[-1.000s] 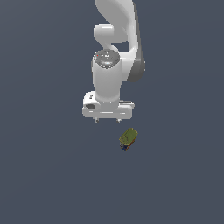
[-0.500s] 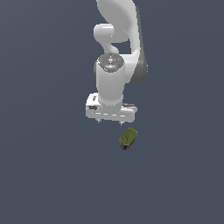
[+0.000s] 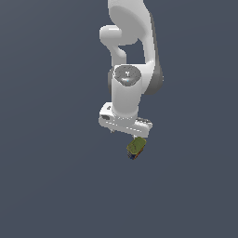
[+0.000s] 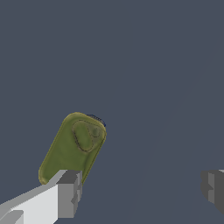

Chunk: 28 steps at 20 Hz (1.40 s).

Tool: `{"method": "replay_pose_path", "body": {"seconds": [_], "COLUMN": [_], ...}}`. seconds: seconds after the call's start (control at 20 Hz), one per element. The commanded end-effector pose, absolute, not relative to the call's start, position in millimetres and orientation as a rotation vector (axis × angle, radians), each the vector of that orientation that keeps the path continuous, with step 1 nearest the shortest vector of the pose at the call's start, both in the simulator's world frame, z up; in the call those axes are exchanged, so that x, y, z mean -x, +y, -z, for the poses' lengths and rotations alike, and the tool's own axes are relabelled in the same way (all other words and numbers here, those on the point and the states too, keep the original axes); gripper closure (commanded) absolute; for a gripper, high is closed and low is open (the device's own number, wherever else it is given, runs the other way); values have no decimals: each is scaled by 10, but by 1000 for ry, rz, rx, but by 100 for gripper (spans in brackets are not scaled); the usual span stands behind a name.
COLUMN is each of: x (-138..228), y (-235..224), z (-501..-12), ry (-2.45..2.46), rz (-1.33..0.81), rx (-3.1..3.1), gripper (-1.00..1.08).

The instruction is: Pick up the object and move it to a goal position.

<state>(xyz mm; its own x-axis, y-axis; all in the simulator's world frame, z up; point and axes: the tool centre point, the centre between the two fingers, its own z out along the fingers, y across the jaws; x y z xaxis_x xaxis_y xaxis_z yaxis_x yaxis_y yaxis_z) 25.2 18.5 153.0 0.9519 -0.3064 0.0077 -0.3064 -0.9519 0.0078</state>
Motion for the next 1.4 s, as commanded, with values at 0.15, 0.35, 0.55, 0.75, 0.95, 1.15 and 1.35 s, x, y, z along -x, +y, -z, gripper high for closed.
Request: {"method": "replay_pose_path", "body": {"seconds": [0.15, 0.35, 0.55, 0.75, 0.95, 1.15, 1.35], "x": [-307, -341, -370, -389, -401, -408, -410], "y": [367, 499, 622, 718, 787, 829, 844], "z": [-1410, -1322, -1239, -1175, -1128, -1100, -1091], "ry": [-682, -822, -949, -1046, -1115, -1156, -1170], "rz": [-7, -5, -3, -1, -1, 0, 0], "rx": [-3062, -3030, -2994, -2962, -2937, -2921, -2916], "gripper": [-92, -92, -92, -92, -92, -92, -92]}}
